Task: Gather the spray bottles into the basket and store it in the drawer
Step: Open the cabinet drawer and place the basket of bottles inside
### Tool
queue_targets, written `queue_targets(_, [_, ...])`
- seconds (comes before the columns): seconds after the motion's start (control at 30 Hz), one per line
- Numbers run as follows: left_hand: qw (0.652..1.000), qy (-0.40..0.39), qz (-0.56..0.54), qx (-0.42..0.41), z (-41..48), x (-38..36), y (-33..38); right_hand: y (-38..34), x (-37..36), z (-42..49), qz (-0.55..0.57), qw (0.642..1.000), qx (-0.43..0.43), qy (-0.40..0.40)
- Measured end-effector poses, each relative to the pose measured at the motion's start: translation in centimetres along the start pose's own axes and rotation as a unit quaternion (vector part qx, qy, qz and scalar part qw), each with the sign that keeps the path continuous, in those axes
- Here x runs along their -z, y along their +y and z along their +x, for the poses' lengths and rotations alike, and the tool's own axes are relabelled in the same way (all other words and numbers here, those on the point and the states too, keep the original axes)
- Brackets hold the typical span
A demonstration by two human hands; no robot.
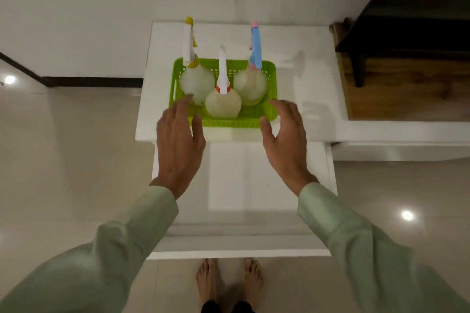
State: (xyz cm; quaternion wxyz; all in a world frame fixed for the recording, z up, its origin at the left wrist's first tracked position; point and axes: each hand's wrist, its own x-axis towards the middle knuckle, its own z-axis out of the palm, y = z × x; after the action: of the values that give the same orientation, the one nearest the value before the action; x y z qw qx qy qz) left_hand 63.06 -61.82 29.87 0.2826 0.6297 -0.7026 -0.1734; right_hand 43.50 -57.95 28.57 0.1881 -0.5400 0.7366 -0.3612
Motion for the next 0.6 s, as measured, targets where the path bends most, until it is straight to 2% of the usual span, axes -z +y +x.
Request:
queue_targets(0.13, [0.997, 0.009, -0.033, 0.064, 5.1, -1.4, -1.6, 0.6, -1.8, 5.0, -0.001, 0.997, -0.068, 0.022])
queue_targets(0.33, [0.974, -0.114, -0.032, 0.194, 9.8, -3.8, -4.4, 2.2, -4.4, 9.1, -0.007, 0.971, -0.229, -0.067])
queue_targets(0.43, [0.968, -0.150, -0.022, 0.202, 10.6, -4.4, -5.5, 2.5, -5.3, 9.5, -0.024, 0.968, -0.238, -0.075])
queue_targets(0.6, [0.976, -0.134, 0.002, 0.172, 10.6, -4.9, -6.8, 2.8, -5.7, 9.6, -0.070, 0.972, -0.217, -0.051])
